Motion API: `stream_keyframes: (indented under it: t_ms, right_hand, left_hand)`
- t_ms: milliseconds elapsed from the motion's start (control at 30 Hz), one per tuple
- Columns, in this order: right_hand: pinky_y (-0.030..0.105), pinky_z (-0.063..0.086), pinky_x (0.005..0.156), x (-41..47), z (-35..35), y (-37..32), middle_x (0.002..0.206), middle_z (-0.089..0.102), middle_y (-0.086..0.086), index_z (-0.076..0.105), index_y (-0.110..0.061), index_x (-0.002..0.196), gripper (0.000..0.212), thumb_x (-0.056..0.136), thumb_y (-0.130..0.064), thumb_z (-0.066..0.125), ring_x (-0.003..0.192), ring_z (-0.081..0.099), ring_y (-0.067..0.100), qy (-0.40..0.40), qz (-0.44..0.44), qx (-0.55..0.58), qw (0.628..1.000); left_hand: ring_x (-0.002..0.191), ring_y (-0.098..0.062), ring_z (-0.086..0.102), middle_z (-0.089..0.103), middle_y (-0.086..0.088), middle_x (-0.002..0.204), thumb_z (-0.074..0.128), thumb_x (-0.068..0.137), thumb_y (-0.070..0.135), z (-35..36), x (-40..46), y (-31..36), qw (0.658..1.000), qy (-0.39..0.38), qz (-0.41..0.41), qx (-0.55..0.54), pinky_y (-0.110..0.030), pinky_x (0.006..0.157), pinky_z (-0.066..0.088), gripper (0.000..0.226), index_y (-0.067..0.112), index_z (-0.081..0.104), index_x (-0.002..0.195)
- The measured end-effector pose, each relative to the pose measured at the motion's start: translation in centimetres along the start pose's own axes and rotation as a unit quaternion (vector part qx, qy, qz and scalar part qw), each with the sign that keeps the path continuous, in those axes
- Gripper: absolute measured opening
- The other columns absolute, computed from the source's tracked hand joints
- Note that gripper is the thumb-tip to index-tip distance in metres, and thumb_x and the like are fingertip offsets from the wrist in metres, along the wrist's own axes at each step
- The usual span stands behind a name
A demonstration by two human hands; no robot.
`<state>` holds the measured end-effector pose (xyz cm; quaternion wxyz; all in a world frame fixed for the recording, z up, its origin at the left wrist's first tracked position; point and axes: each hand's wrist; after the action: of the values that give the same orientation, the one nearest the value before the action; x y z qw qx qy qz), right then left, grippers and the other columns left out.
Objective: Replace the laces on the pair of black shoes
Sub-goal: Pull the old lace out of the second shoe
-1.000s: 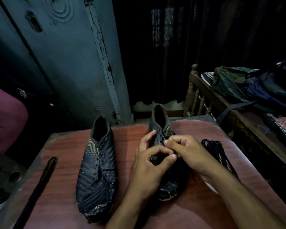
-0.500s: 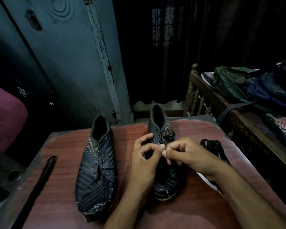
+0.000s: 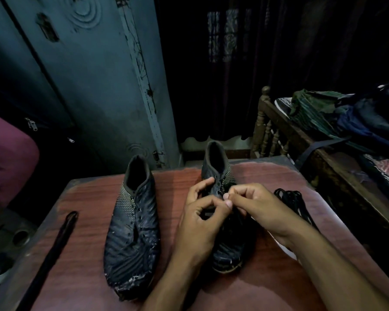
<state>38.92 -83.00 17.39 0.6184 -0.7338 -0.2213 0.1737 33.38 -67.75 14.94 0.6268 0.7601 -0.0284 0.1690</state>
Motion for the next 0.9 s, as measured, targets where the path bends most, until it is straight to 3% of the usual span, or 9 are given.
stream_keyframes:
  t_ms: [133,300,400,467,533,633,767,900]
  right_hand:
    - [0.018,0.037,0.058,-0.1,-0.6,-0.1,0.063,0.048,0.003,0.057,-0.021,0.06,0.039,0.099,-0.018,0.063,0.061,0.041,0.009,-0.054,-0.015,-0.007,0.998]
    - [0.019,0.035,0.061,-0.5,-0.9,-0.3,0.062,0.048,0.0,0.058,-0.017,0.062,0.033,0.092,-0.031,0.064,0.063,0.041,0.013,-0.08,-0.013,-0.018,0.997]
    - [0.022,0.036,0.063,-0.3,-0.6,-0.2,0.062,0.047,0.003,0.059,-0.016,0.062,0.042,0.093,-0.045,0.066,0.064,0.041,0.017,-0.046,0.0,-0.02,0.999]
    - [0.023,0.037,0.062,0.0,-0.2,-0.1,0.059,0.046,0.004,0.058,-0.017,0.061,0.047,0.095,-0.05,0.062,0.059,0.042,0.014,0.008,0.016,0.008,1.0]
    - [0.024,0.036,0.059,0.1,0.1,-0.2,0.059,0.045,0.003,0.056,-0.019,0.06,0.045,0.096,-0.045,0.058,0.058,0.041,0.014,0.032,0.025,0.027,0.999]
    - [0.028,0.032,0.06,0.1,0.2,0.0,0.063,0.043,0.003,0.055,-0.023,0.06,0.043,0.101,-0.033,0.06,0.064,0.038,0.02,0.023,0.019,0.008,1.0]
    - [0.026,0.032,0.058,0.1,0.2,0.1,0.061,0.043,-0.002,0.054,-0.024,0.058,0.043,0.101,-0.024,0.061,0.061,0.037,0.011,0.012,0.017,0.004,1.0]
    - [0.02,0.036,0.059,-0.2,-0.7,-0.1,0.064,0.045,0.006,0.057,-0.019,0.063,0.036,0.098,-0.026,0.065,0.062,0.041,0.012,-0.046,-0.012,0.004,0.999]
  left_hand:
    - [0.125,0.012,0.049,0.057,0.018,0.137,0.061,0.082,0.043,0.1,0.3,-0.3,1.0,0.025,-0.014,0.008,0.001,0.091,0.033,0.025,0.029,0.077,0.069]
    - [0.128,0.01,0.049,0.057,0.021,0.136,0.071,0.094,0.032,0.1,0.2,-0.7,0.999,0.028,-0.009,0.018,-0.01,0.097,0.036,0.026,0.031,0.079,0.069]
    - [0.13,0.009,0.047,0.055,0.024,0.136,0.077,0.088,0.038,0.0,0.3,-0.8,1.0,0.024,-0.017,0.011,-0.019,0.103,0.035,0.02,0.032,0.078,0.07]
    - [0.132,0.008,0.046,0.054,0.02,0.138,0.075,0.08,0.046,0.0,0.2,-0.5,1.0,0.023,0.004,0.005,-0.014,0.104,0.035,0.016,0.033,0.079,0.072]
    - [0.135,0.006,0.043,0.051,0.016,0.14,0.072,0.077,0.05,0.0,0.0,-0.2,0.999,0.012,0.034,0.016,-0.006,0.103,0.033,0.013,0.04,0.079,0.074]
    - [0.135,0.001,0.045,0.049,0.016,0.137,0.071,0.076,0.053,0.1,-0.2,-0.3,0.998,-0.005,0.052,0.039,-0.006,0.104,0.032,0.007,0.048,0.076,0.074]
    - [0.125,0.002,0.051,0.052,0.013,0.124,0.066,0.075,0.06,0.2,-0.2,-0.4,0.999,0.022,0.02,0.032,-0.003,0.094,0.033,0.024,0.04,0.073,0.066]
    - [0.109,0.004,0.056,0.056,0.005,0.113,0.059,0.079,0.06,0.5,0.1,-0.8,0.998,0.063,-0.01,-0.003,-0.005,0.089,0.036,0.039,0.027,0.078,0.068]
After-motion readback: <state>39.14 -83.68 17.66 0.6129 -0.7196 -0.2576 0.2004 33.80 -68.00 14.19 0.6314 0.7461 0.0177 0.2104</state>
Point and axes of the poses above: each hand's wrist, its own x-axis towards the middle knuckle, its own z-axis out of the palm, y = z × x
